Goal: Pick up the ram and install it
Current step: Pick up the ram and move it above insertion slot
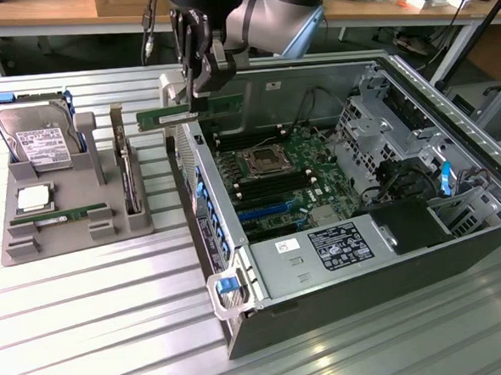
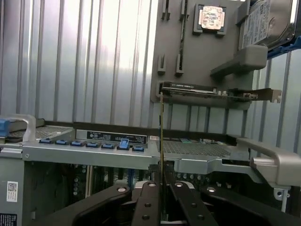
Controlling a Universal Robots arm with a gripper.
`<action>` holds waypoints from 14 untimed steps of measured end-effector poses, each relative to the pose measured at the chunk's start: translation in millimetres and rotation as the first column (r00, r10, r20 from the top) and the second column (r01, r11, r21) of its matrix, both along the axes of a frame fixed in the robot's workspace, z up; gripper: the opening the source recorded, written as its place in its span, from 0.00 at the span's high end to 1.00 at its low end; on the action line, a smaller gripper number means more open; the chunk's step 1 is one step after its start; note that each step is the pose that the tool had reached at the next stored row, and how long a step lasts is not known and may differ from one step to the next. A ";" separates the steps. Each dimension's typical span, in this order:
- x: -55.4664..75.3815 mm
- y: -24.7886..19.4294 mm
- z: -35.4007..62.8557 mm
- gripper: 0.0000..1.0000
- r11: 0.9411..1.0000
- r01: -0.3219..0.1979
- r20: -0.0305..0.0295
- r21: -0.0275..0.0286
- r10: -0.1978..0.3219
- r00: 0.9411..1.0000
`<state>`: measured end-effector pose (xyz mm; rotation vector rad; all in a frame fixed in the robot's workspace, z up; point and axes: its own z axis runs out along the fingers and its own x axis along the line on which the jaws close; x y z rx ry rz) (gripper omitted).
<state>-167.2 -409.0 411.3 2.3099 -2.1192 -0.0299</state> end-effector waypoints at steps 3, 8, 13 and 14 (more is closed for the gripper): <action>8.8 0.0 0.0 0.87 1.000 0.000 0.000 0.000 0.000 1.000; 34.7 0.0 0.0 0.87 1.000 0.000 0.000 0.000 0.000 1.000; 64.4 0.0 0.0 0.87 1.000 0.000 0.000 0.000 0.000 1.000; 69.1 0.0 0.0 0.87 1.000 0.000 0.000 0.000 0.000 1.000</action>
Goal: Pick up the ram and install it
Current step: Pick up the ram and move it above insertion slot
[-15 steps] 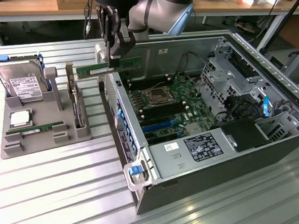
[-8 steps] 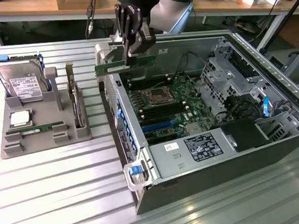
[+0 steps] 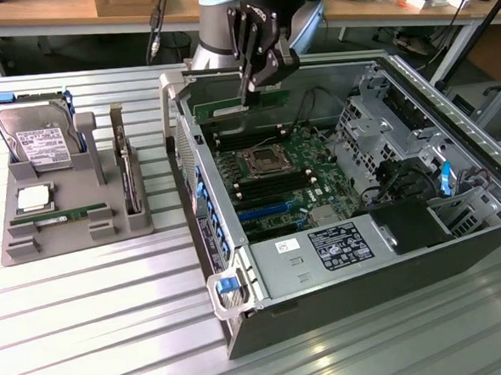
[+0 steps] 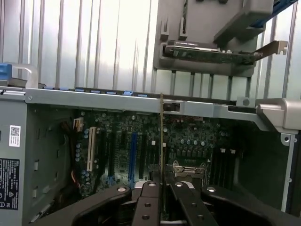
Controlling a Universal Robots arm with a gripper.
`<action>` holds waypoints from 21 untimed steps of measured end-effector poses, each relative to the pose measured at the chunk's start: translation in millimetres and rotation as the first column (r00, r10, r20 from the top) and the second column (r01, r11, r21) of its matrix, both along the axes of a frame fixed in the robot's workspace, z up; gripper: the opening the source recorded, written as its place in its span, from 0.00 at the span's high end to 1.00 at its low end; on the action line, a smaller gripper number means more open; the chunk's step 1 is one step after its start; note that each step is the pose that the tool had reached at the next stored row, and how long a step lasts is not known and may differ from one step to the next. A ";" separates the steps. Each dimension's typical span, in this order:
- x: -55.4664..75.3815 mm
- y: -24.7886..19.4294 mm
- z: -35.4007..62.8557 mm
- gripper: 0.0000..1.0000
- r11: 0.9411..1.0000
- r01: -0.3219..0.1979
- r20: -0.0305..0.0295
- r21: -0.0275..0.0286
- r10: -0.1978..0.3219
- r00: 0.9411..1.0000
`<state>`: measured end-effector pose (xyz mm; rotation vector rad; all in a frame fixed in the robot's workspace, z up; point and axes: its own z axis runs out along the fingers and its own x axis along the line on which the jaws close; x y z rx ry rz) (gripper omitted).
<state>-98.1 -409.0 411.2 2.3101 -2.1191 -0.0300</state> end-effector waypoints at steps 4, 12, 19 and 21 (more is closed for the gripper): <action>15.2 0.0 0.0 0.87 1.000 0.000 0.000 0.000 0.000 1.000; 56.3 0.0 0.0 0.87 1.000 0.000 0.000 0.000 0.000 1.000; 93.0 0.0 -0.1 0.87 1.000 0.000 0.000 0.000 0.000 1.000; 105.4 0.1 -0.1 0.87 1.000 0.000 0.000 0.000 0.000 1.000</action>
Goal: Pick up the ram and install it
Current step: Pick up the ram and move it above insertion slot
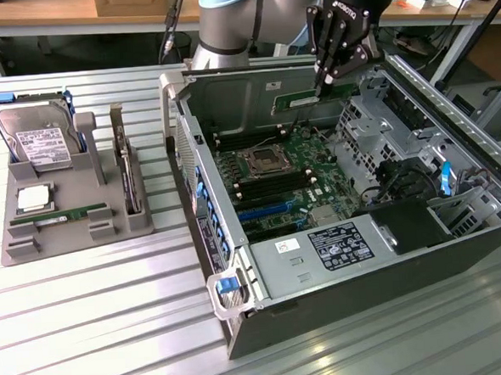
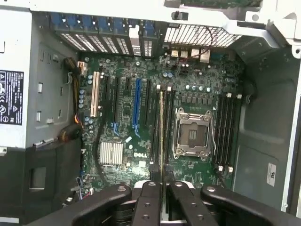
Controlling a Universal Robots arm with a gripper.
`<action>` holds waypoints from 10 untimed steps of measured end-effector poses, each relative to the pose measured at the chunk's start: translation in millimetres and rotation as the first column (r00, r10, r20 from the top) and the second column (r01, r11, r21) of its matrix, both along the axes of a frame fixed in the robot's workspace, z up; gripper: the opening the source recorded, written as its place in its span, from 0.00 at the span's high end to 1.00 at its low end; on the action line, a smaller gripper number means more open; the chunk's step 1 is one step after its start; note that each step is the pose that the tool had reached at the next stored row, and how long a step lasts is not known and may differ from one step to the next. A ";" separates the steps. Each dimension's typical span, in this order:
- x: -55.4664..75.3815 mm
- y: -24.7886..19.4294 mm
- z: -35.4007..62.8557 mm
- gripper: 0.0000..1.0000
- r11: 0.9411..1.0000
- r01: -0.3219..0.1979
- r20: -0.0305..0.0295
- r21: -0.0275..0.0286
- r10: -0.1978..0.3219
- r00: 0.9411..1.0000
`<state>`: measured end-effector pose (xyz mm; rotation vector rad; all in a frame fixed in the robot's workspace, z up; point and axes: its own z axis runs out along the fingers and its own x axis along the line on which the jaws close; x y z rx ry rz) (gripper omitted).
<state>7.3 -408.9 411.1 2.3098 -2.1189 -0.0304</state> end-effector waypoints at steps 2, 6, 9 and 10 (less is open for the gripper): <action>10.9 -0.1 0.0 0.87 1.000 0.000 0.000 0.000 0.000 1.000; 28.8 -0.1 -0.1 0.87 1.000 0.000 0.000 0.000 0.000 1.000; 29.0 -0.1 0.0 0.87 1.000 0.000 0.000 0.000 0.000 1.000; 29.0 -0.1 -0.1 0.87 1.000 0.000 0.000 0.000 0.000 1.000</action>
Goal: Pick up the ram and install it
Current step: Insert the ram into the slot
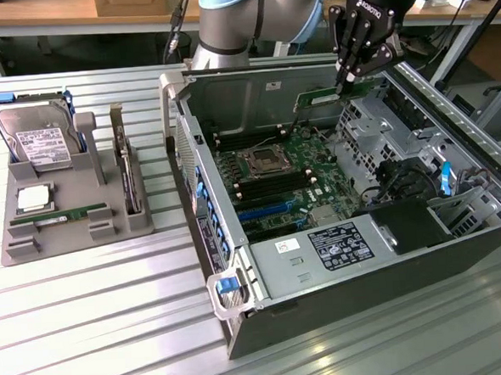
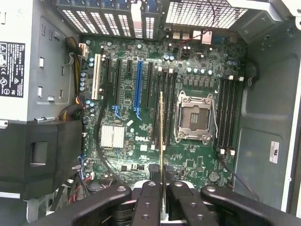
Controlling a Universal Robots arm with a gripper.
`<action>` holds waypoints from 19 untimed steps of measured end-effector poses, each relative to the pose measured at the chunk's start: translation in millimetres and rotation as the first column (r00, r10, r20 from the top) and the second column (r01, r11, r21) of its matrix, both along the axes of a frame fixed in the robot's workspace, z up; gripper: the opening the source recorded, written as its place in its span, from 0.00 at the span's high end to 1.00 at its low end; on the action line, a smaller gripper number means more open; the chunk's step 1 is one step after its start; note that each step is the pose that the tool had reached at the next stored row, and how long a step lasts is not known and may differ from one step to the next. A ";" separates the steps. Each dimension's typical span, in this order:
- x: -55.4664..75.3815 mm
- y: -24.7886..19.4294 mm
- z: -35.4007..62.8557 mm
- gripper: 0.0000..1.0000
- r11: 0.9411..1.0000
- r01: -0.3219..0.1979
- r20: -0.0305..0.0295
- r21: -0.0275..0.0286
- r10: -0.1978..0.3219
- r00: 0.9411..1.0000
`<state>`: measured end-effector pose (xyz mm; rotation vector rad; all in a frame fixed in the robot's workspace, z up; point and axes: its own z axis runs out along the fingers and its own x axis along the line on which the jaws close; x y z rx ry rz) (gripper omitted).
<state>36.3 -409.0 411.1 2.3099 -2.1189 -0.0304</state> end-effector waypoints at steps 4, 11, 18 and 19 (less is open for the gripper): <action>0.0 0.0 -3.1 0.87 1.000 0.000 0.000 0.000 0.000 1.000; 0.0 0.0 -19.5 0.87 1.000 0.000 0.000 0.000 0.000 1.000; 0.0 0.0 -32.3 0.87 1.000 0.001 0.000 0.000 -0.001 1.000; 0.0 0.0 -33.4 0.87 1.000 0.001 0.000 0.000 -0.001 1.000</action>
